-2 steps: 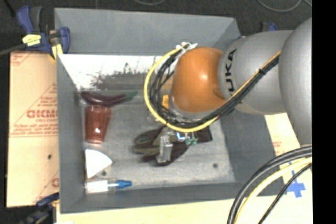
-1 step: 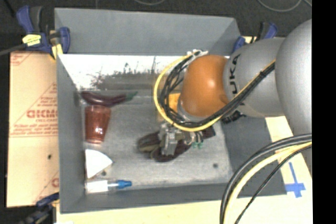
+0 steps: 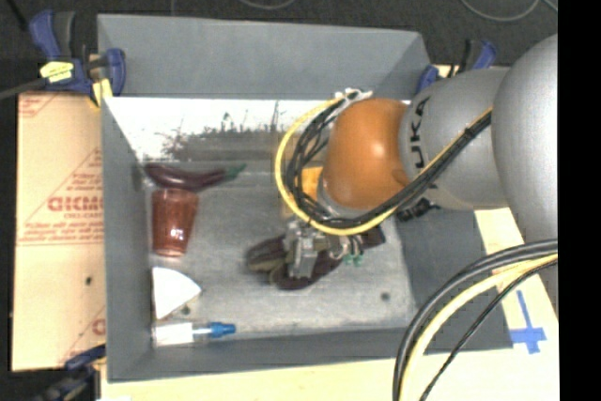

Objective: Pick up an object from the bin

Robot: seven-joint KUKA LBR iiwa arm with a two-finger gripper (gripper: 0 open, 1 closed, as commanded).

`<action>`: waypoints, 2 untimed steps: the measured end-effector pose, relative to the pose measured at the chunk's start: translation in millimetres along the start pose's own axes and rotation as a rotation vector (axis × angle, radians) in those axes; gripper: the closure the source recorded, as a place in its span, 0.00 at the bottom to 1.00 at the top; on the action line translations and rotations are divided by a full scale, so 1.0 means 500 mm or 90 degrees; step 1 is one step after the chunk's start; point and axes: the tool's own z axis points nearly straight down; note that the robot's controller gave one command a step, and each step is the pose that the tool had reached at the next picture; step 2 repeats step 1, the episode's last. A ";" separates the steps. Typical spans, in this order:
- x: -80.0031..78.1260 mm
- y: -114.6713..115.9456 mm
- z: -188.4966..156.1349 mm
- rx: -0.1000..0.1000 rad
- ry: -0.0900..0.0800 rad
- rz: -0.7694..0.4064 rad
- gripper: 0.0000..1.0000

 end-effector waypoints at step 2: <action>0.022 -0.029 -0.293 0.000 -0.003 0.015 1.00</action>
Offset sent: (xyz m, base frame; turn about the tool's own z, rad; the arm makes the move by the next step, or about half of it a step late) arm 0.0000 0.0000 0.0000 0.0000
